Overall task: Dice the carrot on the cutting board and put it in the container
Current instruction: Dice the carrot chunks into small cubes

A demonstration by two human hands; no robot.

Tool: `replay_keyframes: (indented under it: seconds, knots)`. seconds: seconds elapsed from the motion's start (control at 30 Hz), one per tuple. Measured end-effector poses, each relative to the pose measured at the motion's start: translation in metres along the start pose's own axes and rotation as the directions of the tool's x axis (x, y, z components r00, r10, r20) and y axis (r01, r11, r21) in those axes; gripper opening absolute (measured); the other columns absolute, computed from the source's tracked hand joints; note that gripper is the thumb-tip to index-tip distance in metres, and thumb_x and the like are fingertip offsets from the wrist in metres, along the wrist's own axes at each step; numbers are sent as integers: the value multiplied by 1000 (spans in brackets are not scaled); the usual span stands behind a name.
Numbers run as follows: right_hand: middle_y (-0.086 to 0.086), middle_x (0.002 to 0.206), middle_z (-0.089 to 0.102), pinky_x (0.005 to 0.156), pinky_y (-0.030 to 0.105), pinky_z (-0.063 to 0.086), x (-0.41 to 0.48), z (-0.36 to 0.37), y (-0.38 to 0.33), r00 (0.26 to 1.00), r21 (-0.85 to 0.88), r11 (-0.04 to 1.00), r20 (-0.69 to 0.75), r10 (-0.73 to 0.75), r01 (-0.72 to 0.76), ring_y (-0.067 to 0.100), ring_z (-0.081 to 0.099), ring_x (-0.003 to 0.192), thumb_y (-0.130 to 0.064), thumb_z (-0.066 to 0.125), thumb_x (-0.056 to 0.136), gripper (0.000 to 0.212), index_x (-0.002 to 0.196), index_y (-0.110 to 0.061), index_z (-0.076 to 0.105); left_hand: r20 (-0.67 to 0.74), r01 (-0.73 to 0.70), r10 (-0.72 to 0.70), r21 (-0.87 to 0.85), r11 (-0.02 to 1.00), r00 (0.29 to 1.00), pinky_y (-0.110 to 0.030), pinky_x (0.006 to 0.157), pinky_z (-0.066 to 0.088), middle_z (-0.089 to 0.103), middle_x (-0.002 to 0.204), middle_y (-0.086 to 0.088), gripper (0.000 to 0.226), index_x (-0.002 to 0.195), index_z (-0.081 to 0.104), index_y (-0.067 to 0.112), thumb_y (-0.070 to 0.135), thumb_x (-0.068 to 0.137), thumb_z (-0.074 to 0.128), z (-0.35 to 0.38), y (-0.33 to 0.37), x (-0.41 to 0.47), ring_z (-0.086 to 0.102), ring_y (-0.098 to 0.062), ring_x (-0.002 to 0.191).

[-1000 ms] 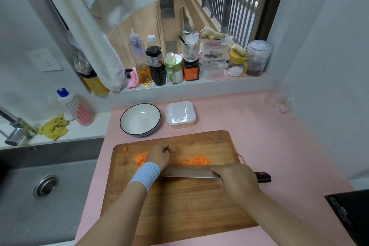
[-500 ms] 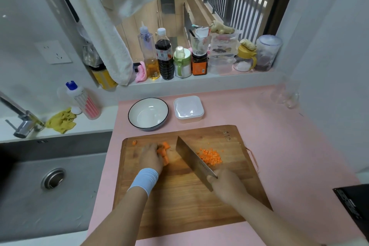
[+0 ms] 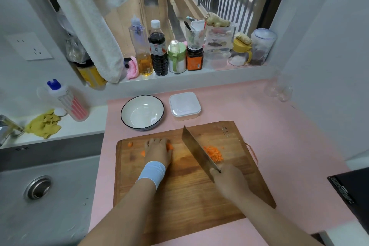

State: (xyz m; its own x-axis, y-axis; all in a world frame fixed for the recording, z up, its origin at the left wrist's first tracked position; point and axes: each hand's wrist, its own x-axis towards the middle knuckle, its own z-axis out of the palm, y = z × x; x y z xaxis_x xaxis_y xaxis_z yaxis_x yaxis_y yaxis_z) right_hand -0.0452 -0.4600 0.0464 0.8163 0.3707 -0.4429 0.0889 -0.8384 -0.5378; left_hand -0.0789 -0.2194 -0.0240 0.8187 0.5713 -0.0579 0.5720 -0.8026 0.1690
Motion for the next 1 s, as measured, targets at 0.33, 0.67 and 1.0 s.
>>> replay_keyframes:
  seconds: [0.33, 0.67, 1.0]
  knots:
    - [-5, 69, 65, 56, 29, 42, -7, 3, 0, 1000, -52, 999, -24, 3, -5, 14, 63, 68, -38, 46, 102, 35, 72, -26, 60, -127, -366, 347, -185, 912, 929, -31, 84, 37, 62, 94, 10, 26, 91, 64, 28, 50, 77, 66, 32, 27, -42, 53, -18, 94]
    - [-11, 69, 59, 57, 29, 40, -9, 3, 7, 990, -232, 966, -57, -131, 115, 10, 60, 70, -39, 42, 103, 27, 80, -35, 56, -379, -580, 453, -367, 728, 807, -25, 77, 50, 62, 91, -1, 22, 88, 71, 9, 22, 93, 54, 52, 31, -51, 56, -15, 91]
    - [-8, 98, 72, 75, 30, 48, -14, 5, 16, 968, -355, 912, -61, -243, 206, 15, 67, 93, -43, 40, 102, 32, 121, -36, 64, -397, -599, 468, -333, 728, 790, -25, 76, 51, 66, 93, -3, 20, 95, 75, 8, 17, 93, 57, 64, 24, -56, 60, -18, 91]
